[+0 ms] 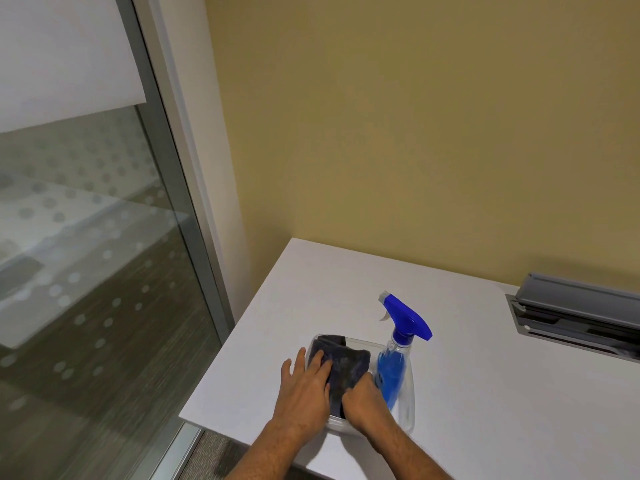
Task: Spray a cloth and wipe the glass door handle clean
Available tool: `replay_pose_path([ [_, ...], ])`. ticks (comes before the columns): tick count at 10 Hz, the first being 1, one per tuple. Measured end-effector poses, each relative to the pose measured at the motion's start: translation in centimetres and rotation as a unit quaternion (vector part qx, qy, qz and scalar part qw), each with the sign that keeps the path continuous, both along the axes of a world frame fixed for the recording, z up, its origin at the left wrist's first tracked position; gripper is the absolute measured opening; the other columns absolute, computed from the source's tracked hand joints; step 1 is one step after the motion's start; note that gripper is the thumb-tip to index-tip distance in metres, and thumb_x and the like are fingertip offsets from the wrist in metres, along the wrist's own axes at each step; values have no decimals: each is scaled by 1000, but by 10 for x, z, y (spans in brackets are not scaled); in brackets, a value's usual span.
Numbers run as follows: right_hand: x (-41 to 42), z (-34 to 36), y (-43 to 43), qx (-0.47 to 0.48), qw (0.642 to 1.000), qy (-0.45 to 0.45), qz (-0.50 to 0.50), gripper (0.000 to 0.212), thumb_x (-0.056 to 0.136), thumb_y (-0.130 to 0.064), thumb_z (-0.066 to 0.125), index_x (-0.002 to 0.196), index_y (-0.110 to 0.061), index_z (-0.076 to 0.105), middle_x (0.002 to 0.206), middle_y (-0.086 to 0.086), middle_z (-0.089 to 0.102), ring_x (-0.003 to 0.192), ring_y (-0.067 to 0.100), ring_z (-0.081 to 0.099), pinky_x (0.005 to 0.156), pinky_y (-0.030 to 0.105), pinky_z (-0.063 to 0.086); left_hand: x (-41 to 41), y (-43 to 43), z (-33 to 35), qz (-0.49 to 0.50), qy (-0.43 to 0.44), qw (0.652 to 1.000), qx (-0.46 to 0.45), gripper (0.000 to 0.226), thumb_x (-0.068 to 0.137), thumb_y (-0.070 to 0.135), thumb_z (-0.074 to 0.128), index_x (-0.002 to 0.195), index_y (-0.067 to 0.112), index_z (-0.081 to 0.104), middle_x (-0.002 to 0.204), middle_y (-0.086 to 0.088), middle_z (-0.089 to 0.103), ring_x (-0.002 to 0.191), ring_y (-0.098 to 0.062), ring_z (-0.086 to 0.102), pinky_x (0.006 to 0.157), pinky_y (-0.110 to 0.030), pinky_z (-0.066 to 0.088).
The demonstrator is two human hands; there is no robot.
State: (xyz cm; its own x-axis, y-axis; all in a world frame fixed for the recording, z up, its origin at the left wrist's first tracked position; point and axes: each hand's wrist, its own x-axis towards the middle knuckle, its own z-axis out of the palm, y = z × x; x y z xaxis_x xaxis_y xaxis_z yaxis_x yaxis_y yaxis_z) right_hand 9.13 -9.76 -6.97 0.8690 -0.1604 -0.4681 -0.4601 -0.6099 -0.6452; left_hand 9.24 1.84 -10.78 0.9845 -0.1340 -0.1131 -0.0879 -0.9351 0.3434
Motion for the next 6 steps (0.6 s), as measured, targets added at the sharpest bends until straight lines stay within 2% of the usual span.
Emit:
replay_pose_path([
  [1, -11, -4, 7, -59, 994, -79, 49, 61, 98, -16, 54, 151, -9, 24, 151, 12, 45, 138, 24, 44, 117, 36, 38, 2, -3, -5, -5, 7, 1000, 15, 60, 106, 44, 34, 163, 30, 23, 175, 2, 17, 163, -29, 4, 129, -53, -1],
  [2, -15, -4, 11, -128, 972, -144, 133, 63, 102, -13, 42, 158, -13, 12, 167, 5, 17, 153, 20, 17, 125, 33, 19, 3, -3, -9, 10, 20, 1000, 11, 60, 108, 41, 28, 165, 28, 16, 176, 4, 14, 163, -29, 1, 129, -52, -1],
  [3, -11, -6, 3, -71, 981, -115, 138, 44, 102, -17, 41, 145, -16, 41, 147, 7, 50, 133, 21, 47, 114, 36, 40, 5, -2, -12, 22, 27, 999, -7, 61, 107, 39, 29, 165, 29, 14, 175, 6, 16, 163, -28, 4, 130, -52, -2],
  [4, -12, -6, -3, -37, 986, -71, 147, 32, 102, -23, 45, 133, -19, 53, 131, 7, 63, 115, 20, 60, 104, 35, 49, 9, -3, -13, 27, 29, 999, -13, 64, 106, 42, 34, 165, 29, 15, 175, 5, 18, 163, -29, 6, 130, -53, -3],
  [5, -16, -8, -2, -69, 981, -93, 157, 39, 103, -21, 43, 142, -18, 45, 143, 5, 54, 128, 20, 51, 113, 35, 42, 8, -1, -12, 9, 25, 1000, -11, 62, 107, 42, 32, 166, 27, 15, 175, 4, 16, 163, -28, 2, 130, -52, -4],
  [6, -30, 1, 0, -115, 966, -143, 180, 55, 99, -12, 45, 152, -13, 31, 160, 4, 32, 148, 23, 30, 123, 37, 25, -1, 4, -2, 24, 1, 999, -26, 58, 110, 41, 29, 165, 29, 19, 176, 7, 14, 163, -23, 0, 130, -48, -4],
])
